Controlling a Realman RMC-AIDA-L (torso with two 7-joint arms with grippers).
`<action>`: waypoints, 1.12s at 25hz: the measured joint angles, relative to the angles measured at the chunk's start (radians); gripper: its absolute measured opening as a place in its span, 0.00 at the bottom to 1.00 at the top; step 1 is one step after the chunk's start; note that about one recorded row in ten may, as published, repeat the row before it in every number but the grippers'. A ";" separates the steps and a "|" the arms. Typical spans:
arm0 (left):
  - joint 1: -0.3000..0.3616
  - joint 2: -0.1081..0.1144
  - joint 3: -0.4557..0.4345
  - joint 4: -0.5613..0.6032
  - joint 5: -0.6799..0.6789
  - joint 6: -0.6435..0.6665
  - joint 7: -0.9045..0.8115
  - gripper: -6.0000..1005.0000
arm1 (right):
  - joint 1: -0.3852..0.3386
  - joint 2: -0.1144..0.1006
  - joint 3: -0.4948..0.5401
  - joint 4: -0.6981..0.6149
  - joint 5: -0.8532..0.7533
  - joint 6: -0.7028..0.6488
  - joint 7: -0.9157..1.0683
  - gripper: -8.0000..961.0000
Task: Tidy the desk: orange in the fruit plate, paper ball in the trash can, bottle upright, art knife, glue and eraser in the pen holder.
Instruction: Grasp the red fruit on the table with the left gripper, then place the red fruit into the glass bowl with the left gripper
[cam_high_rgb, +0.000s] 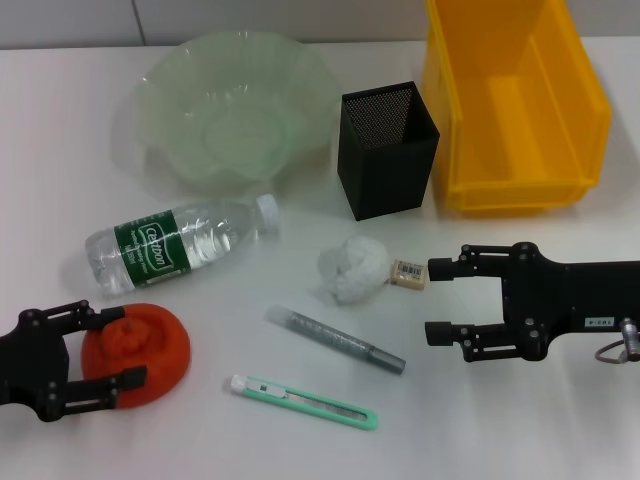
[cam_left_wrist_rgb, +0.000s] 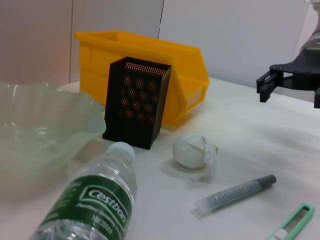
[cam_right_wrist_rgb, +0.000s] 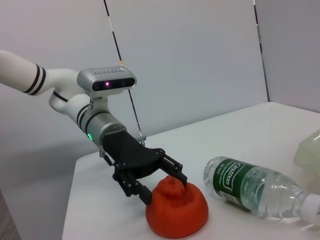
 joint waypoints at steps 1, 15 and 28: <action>-0.001 -0.001 0.000 0.000 0.005 -0.001 0.000 0.78 | 0.000 0.000 0.000 0.000 0.000 0.000 0.000 0.79; -0.019 -0.011 0.001 0.003 0.060 -0.001 0.000 0.58 | -0.006 0.000 0.003 0.000 0.001 0.000 -0.001 0.79; -0.017 -0.013 -0.081 0.012 0.061 0.086 0.000 0.20 | -0.059 0.000 0.034 -0.003 0.012 -0.010 -0.029 0.79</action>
